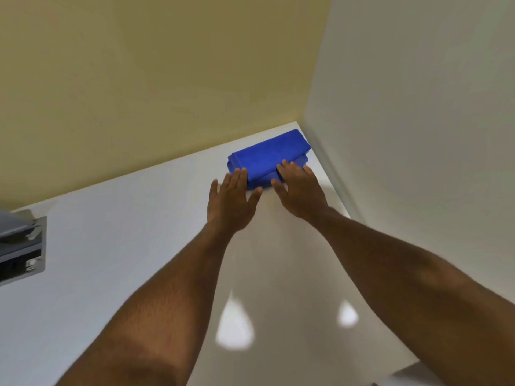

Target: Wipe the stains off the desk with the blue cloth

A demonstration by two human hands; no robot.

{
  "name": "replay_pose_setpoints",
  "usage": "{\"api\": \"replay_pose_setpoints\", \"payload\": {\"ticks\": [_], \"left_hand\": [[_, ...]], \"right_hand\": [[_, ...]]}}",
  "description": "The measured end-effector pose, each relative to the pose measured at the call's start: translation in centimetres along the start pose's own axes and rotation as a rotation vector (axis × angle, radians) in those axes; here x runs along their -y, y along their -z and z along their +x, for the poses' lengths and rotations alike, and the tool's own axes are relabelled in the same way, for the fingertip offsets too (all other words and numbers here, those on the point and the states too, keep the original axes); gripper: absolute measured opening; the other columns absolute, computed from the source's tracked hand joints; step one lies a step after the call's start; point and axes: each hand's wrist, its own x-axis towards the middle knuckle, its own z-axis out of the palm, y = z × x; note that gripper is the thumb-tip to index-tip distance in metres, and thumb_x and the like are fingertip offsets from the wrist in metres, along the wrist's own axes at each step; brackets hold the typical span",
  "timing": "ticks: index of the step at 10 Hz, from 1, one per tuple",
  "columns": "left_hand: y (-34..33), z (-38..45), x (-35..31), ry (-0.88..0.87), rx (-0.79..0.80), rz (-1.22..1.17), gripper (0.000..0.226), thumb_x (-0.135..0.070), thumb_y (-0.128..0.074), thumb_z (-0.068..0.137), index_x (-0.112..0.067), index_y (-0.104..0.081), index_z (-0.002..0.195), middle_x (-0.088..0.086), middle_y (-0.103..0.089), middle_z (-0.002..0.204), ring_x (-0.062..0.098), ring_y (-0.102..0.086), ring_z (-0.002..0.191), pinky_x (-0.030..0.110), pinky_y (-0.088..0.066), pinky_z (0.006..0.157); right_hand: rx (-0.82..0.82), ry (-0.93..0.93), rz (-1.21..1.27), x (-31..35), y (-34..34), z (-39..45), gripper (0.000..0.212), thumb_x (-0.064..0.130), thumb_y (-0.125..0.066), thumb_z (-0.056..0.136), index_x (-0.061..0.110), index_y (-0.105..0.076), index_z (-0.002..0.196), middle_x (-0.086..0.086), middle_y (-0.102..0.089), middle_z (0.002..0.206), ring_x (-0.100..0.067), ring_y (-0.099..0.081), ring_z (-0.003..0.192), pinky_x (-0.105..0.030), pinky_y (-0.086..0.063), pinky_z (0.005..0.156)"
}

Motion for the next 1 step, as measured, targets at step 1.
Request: {"api": "replay_pose_setpoints", "payload": {"ticks": [1], "left_hand": [[-0.49,-3.44,0.44,0.043,0.051,-0.014,0.071,-0.058,-0.018,0.100,-0.015,-0.022,0.157,0.004,-0.025,0.164,0.023,-0.021,0.151,0.048,-0.012,0.122]], "right_hand": [[0.059,0.064,0.007,0.96,-0.60,-3.47,0.075,0.061,-0.011,0.093,0.011,-0.043,0.139,-0.012,-0.047,0.145,-0.027,-0.040,0.137,-0.046,-0.025,0.115]]}}
